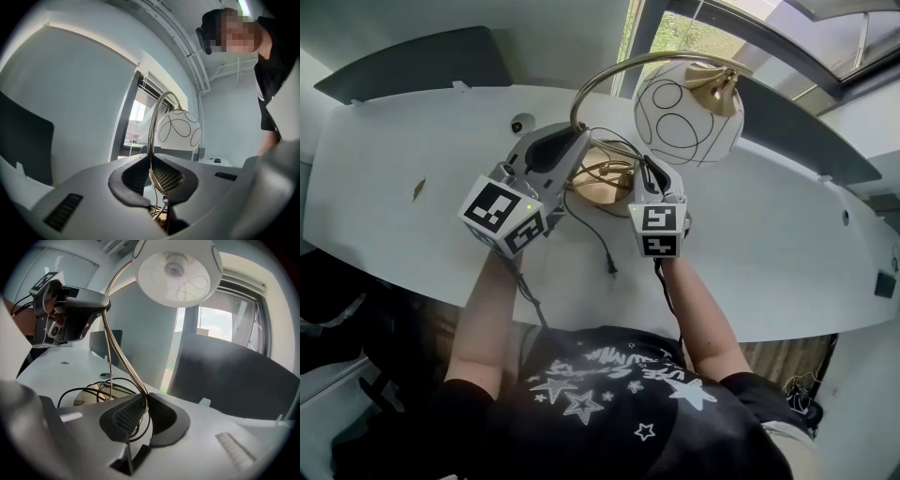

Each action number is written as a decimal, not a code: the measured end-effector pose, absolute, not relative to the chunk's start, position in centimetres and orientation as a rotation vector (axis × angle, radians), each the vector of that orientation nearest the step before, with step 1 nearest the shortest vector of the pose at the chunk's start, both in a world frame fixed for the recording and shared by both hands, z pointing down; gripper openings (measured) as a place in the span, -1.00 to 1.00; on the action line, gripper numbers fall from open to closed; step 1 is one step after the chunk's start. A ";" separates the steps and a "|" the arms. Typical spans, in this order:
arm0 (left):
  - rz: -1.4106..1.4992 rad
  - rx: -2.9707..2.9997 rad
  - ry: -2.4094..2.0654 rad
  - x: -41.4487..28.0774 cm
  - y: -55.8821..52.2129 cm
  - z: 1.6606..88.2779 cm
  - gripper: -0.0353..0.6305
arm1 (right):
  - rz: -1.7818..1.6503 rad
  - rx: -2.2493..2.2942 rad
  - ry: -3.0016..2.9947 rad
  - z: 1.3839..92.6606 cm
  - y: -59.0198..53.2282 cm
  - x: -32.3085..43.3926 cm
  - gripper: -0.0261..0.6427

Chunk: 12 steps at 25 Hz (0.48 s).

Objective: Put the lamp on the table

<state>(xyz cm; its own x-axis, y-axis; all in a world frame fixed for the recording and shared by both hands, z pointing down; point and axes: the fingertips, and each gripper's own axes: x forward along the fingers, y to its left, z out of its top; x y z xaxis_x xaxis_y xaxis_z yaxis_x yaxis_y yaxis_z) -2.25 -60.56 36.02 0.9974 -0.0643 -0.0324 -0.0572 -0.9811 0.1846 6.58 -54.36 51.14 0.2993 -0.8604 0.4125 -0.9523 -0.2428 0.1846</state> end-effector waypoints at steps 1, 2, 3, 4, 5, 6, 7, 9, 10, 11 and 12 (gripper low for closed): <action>-0.056 2.953 -0.091 -2.3 -60.8 36.3 -0.80 | 0.316 2.173 -1.617 51.3 -54.5 6.6 -0.82; -0.049 2.950 -0.092 -2.3 -60.9 36.5 -0.79 | 0.315 2.169 -1.613 51.5 -54.6 6.6 -0.82; -0.039 2.947 -0.094 -2.4 -61.1 36.7 -0.79 | 0.315 2.164 -1.611 51.6 -54.7 6.6 -0.82; -0.029 2.943 -0.097 -2.4 -61.3 36.9 -0.79 | 0.317 2.160 -1.609 51.8 -54.8 6.5 -0.82; -0.022 2.940 -0.101 -2.5 -61.4 37.1 -0.79 | 0.318 2.157 -1.608 52.0 -54.8 6.5 -0.82; -0.017 2.937 -0.103 -2.5 -61.6 37.3 -0.79 | 0.320 2.155 -1.607 52.1 -54.9 6.5 -0.82; -0.017 2.935 -0.105 -2.6 -61.7 37.5 -0.79 | 0.322 2.153 -1.606 52.2 -55.0 6.5 -0.82; -0.026 2.933 -0.108 -2.5 -62.0 37.8 -0.79 | 0.327 2.150 -1.602 52.4 -55.1 6.5 -0.82; -0.029 2.932 -0.111 -2.5 -62.1 37.9 -0.79 | 0.329 2.148 -1.600 52.4 -55.1 6.5 -0.82; -0.028 2.930 -0.114 -2.5 -62.2 38.0 -0.79 | 0.332 2.145 -1.600 52.5 -55.1 6.5 -0.82; -0.025 2.928 -0.116 -2.6 -62.3 38.2 -0.79 | 0.335 2.143 -1.600 52.6 -55.2 6.5 -0.82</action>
